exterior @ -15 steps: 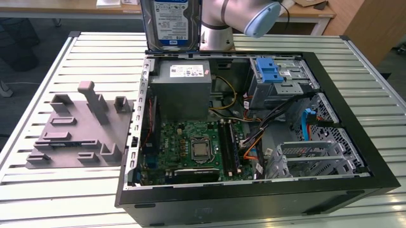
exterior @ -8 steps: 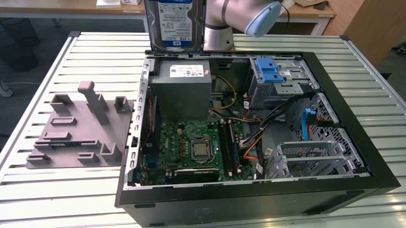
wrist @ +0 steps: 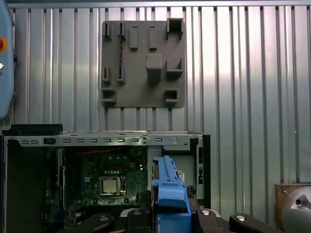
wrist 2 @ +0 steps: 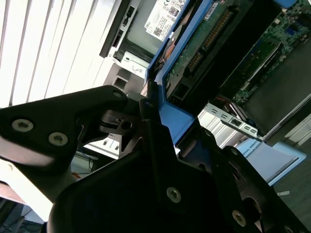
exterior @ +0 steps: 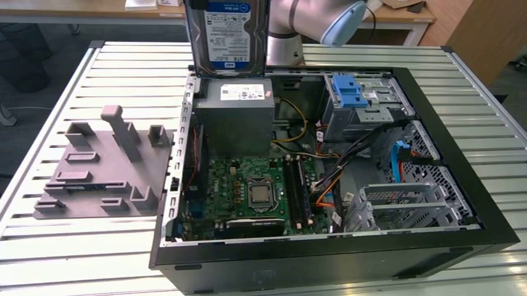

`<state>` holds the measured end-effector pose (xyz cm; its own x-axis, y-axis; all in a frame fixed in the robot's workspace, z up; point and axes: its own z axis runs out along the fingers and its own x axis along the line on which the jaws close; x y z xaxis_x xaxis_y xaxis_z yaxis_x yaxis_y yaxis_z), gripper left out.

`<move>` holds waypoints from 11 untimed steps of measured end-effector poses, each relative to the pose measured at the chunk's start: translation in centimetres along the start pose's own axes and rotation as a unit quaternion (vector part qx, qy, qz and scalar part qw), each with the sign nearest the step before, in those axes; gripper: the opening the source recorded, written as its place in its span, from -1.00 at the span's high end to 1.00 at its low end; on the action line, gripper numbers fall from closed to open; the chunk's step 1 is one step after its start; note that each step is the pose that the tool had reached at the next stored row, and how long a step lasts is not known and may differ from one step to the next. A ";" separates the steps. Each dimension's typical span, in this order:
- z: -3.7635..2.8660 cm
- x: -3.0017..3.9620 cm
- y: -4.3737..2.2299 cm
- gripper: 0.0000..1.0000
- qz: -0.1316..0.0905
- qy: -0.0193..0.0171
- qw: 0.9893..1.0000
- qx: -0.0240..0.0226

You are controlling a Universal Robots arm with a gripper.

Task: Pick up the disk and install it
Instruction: 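Pick up the disk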

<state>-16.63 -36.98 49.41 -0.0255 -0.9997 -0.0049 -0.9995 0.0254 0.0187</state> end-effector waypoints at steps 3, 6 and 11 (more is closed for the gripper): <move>0.00 0.64 -0.04 0.27 0.000 0.000 1.000 0.000; 0.00 0.75 -0.25 0.27 0.000 0.000 1.000 0.000; -0.03 0.74 -1.77 0.27 0.000 0.000 1.000 0.000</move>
<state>-14.88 -37.77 49.40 -0.0255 -0.9997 -0.0046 -0.9995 0.0254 0.0186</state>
